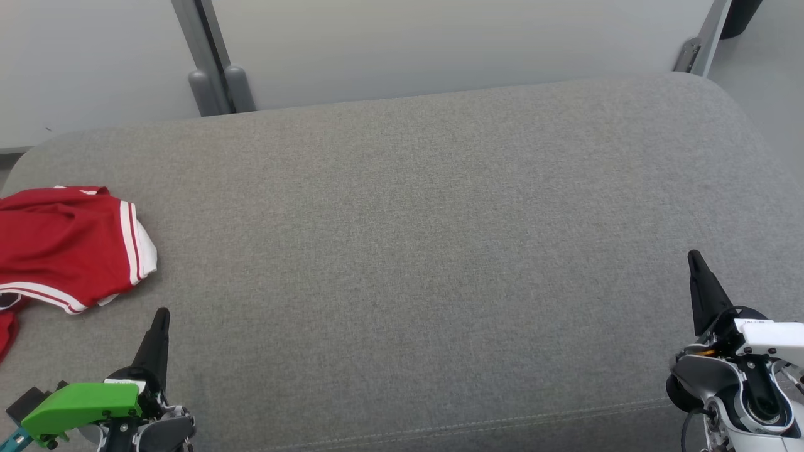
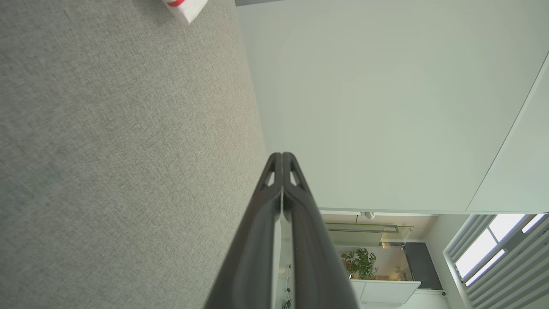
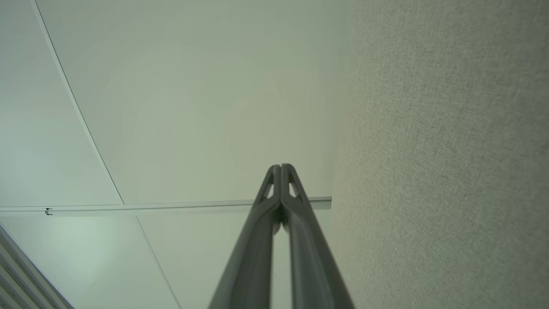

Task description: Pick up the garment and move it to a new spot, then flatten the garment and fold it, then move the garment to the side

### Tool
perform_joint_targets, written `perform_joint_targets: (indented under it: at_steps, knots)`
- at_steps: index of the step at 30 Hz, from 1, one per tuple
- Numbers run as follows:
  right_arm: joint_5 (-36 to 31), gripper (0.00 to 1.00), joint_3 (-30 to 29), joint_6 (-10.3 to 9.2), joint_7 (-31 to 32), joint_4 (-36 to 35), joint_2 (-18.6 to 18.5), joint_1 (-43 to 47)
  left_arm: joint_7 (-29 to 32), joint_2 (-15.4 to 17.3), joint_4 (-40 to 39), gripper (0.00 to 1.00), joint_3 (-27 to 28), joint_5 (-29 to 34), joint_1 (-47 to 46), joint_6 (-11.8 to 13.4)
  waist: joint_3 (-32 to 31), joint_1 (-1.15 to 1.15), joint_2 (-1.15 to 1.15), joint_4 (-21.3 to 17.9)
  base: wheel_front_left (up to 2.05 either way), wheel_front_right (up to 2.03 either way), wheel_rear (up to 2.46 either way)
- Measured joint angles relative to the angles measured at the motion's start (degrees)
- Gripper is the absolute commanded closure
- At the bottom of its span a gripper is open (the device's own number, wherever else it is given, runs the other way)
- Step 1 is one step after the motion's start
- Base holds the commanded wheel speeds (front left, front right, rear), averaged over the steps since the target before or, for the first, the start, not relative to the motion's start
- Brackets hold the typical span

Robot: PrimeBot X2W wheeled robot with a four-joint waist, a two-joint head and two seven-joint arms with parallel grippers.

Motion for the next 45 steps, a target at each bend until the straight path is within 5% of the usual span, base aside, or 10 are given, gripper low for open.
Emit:
perform_joint_targets:
  at_steps: [45]
  knots:
    - [0.0,1.00,0.0,0.00,0.0,0.0,0.0,0.0,0.0,0.0,0.0,1.00,0.1,0.0,0.0,0.0,0.0,0.00,0.00,0.0,0.00,0.00,0.00]
